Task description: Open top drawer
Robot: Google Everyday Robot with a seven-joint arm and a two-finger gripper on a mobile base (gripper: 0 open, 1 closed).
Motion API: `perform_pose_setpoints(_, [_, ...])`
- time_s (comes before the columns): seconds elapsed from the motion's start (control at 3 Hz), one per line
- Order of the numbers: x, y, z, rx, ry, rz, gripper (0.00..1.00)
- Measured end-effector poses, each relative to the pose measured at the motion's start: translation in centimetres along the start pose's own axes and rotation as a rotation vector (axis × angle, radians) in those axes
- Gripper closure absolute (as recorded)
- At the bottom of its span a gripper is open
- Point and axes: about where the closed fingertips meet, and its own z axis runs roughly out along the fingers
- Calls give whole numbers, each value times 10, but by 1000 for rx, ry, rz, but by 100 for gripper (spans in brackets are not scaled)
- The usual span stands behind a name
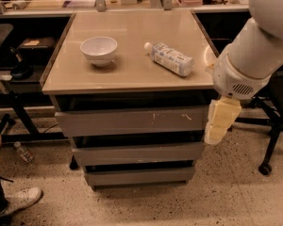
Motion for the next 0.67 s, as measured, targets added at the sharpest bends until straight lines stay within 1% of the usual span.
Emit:
perform_pose_setpoints(0.33, [-11,7,39,-37,-9,-24,0])
perform_pose_setpoints(0.67, [-11,8,41,-38,-9,-24,0])
